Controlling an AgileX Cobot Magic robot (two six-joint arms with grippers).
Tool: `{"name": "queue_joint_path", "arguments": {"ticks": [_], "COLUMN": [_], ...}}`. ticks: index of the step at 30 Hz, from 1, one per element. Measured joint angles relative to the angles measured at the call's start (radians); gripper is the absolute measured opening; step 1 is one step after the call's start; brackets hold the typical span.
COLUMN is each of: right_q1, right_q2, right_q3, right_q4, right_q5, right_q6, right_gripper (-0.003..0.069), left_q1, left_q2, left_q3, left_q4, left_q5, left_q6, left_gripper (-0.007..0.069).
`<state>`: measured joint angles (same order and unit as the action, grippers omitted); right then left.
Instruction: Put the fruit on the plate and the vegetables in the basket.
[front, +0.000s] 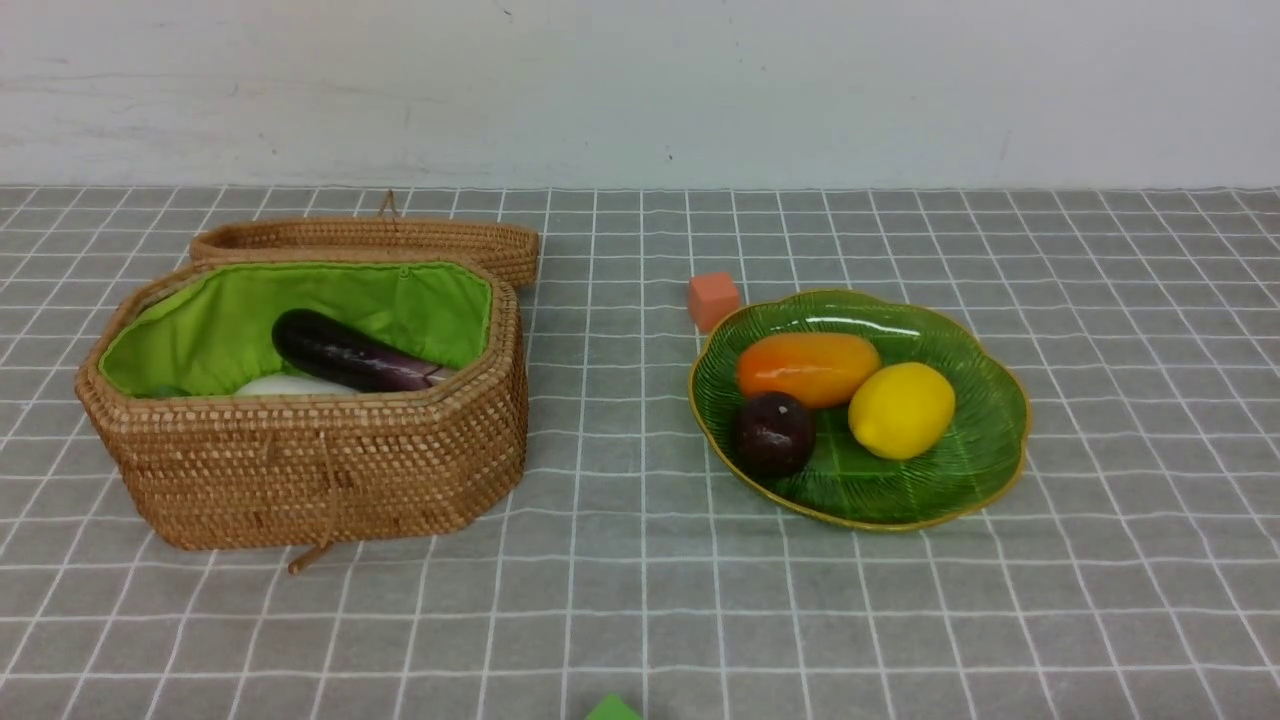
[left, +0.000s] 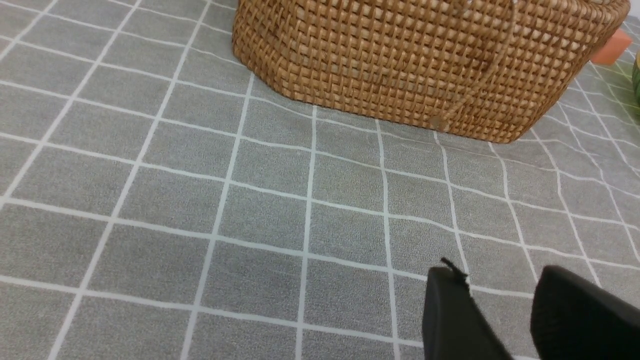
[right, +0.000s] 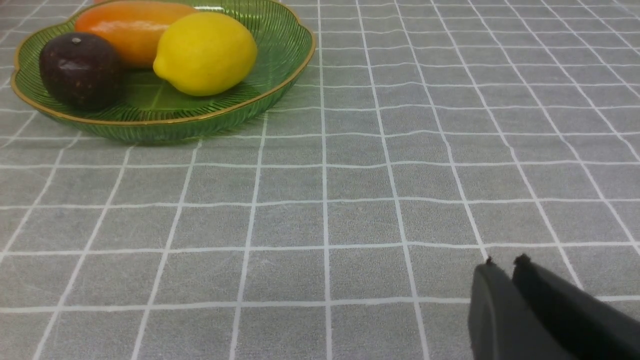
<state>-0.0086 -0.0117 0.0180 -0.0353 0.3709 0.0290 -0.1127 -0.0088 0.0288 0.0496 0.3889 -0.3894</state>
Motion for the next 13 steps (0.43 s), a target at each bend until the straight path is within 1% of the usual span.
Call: {"name": "queue_joint_path", "arguments": {"ticks": [13], "right_q1": [0.0], "right_q2": [0.0], "right_q3": [0.0], "right_q4": [0.0], "right_q5": [0.0], "right_q6": [0.0], "right_gripper": [0.0073], "left_q1": [0.0], "left_q2": [0.0], "left_q3": [0.0], "left_q4": [0.0], "left_q5": [0.0], "left_q6": [0.0], "left_gripper": [0.0239]}}
